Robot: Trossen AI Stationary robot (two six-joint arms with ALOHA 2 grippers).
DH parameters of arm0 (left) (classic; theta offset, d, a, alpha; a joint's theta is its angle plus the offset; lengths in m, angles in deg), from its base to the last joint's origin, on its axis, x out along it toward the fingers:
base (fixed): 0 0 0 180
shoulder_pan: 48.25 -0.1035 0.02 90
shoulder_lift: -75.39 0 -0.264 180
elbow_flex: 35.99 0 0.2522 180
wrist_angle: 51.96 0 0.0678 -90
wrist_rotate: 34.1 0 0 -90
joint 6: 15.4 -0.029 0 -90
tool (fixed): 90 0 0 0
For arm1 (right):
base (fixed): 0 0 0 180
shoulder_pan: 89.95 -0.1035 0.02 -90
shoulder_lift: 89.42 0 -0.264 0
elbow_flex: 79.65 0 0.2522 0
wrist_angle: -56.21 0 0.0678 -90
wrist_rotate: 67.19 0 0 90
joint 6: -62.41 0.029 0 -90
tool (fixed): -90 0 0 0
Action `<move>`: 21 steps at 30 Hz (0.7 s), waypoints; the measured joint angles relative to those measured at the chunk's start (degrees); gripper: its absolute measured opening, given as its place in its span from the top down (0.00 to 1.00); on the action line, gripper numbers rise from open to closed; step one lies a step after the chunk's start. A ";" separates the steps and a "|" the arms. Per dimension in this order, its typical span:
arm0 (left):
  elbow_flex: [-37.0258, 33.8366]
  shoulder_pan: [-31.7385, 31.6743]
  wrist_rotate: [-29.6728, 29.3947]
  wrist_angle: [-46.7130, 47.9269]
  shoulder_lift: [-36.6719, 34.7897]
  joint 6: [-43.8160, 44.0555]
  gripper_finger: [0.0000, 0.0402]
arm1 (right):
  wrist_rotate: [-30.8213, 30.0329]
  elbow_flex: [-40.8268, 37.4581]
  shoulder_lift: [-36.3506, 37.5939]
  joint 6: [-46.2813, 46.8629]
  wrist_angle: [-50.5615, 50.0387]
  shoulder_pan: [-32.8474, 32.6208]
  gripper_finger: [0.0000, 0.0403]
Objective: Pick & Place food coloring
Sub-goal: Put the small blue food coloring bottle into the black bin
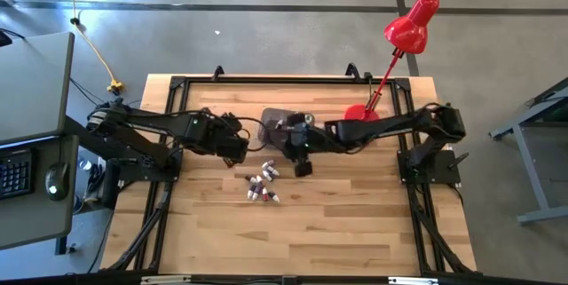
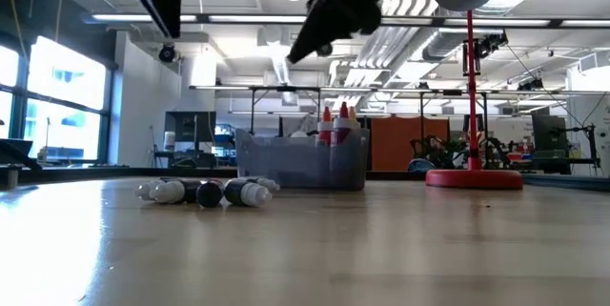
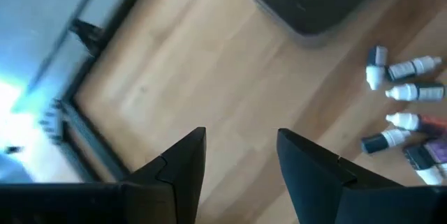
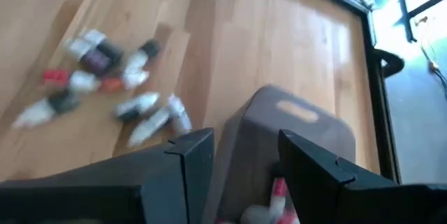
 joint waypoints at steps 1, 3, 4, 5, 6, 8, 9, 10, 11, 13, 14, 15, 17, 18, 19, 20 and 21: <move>-2.94 -0.01 1.17 -2.06 -1.14 -0.42 0.57 | -1.11 -0.11 0.83 -0.02 -1.69 -0.94 0.62; -9.05 -0.02 4.41 -6.67 -1.96 -4.52 0.57 | -3.26 -0.04 3.21 -0.02 -4.04 -2.96 0.62; -12.09 -0.02 6.74 -10.66 -1.96 -7.60 0.57 | -4.40 0.02 4.41 -0.03 -5.67 -3.96 0.62; -15.16 -0.07 9.31 -14.47 -1.82 -10.41 0.57 | -5.20 0.02 5.60 -0.03 -7.26 -4.91 0.62; -18.20 -0.06 11.81 -17.58 -1.80 -13.17 0.57 | -5.59 0.02 6.73 0.00 -8.87 -5.72 0.62; -23.01 -0.02 16.30 -25.92 -1.45 -18.84 0.57 | -5.54 0.02 8.96 0.88 -12.16 -7.09 0.62; -25.05 -0.02 18.28 -31.81 -1.04 -21.55 0.57 | -5.37 0.00 10.17 1.70 -13.69 -7.56 0.62; -27.13 -0.04 19.76 -36.23 -0.53 -24.09 0.57 | -5.04 0.00 11.36 2.73 -14.69 -7.90 0.62; -28.69 -0.04 21.14 -38.57 -0.03 -26.47 0.57 | -4.88 0.00 12.39 3.87 -15.60 -8.20 0.62; -30.02 -0.02 23.98 -45.79 1.25 -31.01 0.57 | -4.63 -0.03 14.14 6.58 -18.50 -8.70 0.62; -30.45 -0.02 25.06 -48.11 1.45 -32.96 0.57 | -4.58 -0.11 14.60 7.80 -19.52 -8.83 0.62; -30.71 -0.02 25.68 -48.57 1.78 -34.95 0.57 | -4.55 -0.13 15.14 8.68 -20.33 -8.91 0.62; -30.85 -0.02 26.94 -50.78 3.17 -39.04 0.57 | -4.76 -0.13 15.96 9.57 -22.03 -8.98 0.62; -30.85 -0.02 26.80 -51.51 3.60 -40.71 0.57 | -4.82 -0.15 16.10 9.55 -22.44 -8.97 0.62; -30.85 -0.02 26.71 -51.72 3.63 -41.94 0.57 | -4.86 -0.13 16.19 9.55 -22.32 -8.97 0.62; -30.84 -0.02 26.71 -52.88 3.87 -42.87 0.57 | -4.93 -0.07 16.21 9.59 -22.35 -8.97 0.62; -30.72 -0.02 26.85 -54.16 4.24 -43.61 0.57 | -4.93 -0.10 16.14 9.60 -22.72 -8.97 0.62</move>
